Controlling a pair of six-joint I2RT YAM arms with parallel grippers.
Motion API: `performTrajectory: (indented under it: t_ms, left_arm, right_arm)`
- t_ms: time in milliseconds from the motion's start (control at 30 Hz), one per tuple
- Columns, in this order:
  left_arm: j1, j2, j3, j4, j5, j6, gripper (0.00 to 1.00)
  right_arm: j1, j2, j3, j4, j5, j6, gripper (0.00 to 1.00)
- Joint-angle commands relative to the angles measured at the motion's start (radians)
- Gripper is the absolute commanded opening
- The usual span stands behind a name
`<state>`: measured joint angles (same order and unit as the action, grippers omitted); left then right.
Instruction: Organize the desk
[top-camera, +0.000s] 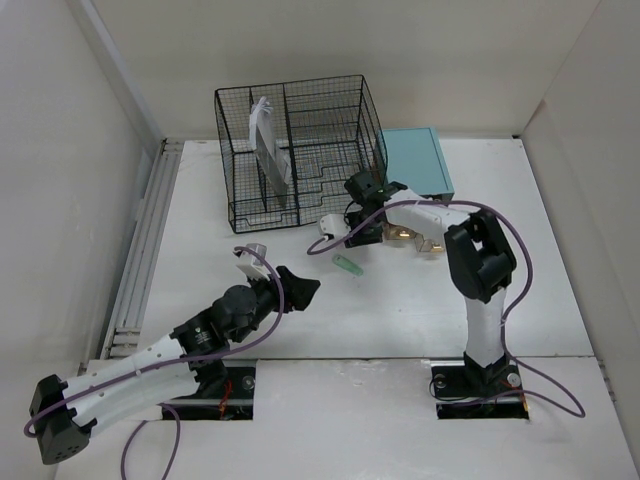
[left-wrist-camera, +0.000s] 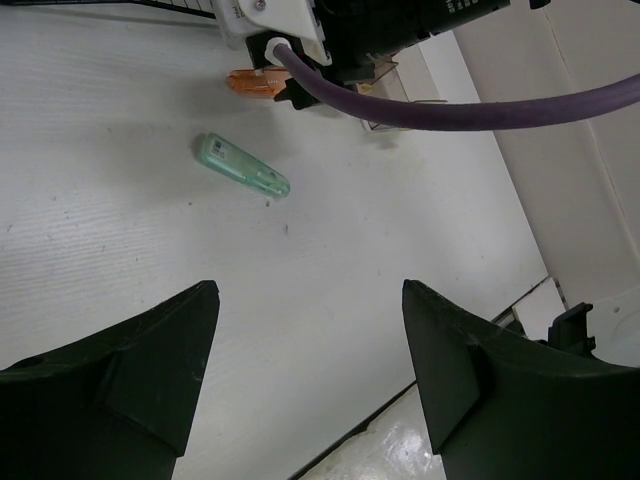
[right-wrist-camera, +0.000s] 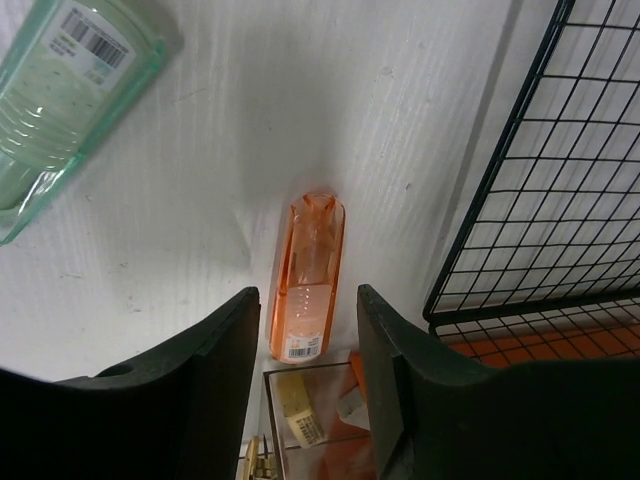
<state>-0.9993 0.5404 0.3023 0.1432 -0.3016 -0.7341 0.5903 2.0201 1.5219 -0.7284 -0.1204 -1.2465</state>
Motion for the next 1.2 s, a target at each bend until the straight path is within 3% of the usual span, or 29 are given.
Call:
performTrajectory:
  t_ms: [0,500,667,933,1167]
  left_arm:
    - [0.004,-0.016,0.000,0.019,0.007,0.019,0.71]
    - [0.004,-0.034,0.009,0.019,0.025,0.019,0.71]
    - [0.004,-0.054,0.009,-0.001,0.025,0.019,0.71]
    - [0.004,-0.063,0.009,-0.001,0.025,0.019,0.71]
    - [0.004,-0.072,0.000,-0.001,0.035,0.010,0.71]
  right_arm:
    - [0.003,0.015,0.049,-0.014,0.045,0.032,0.49]
    - [-0.026,0.120,0.130,-0.204,0.054,-0.002,0.53]
    - [-0.026,0.140,0.158,-0.284,0.033,-0.024,0.36]
    - [-0.007,0.112,0.106,-0.293,-0.021,-0.024,0.19]
    - [0.014,-0.055,0.106,-0.302,-0.195,0.018,0.17]
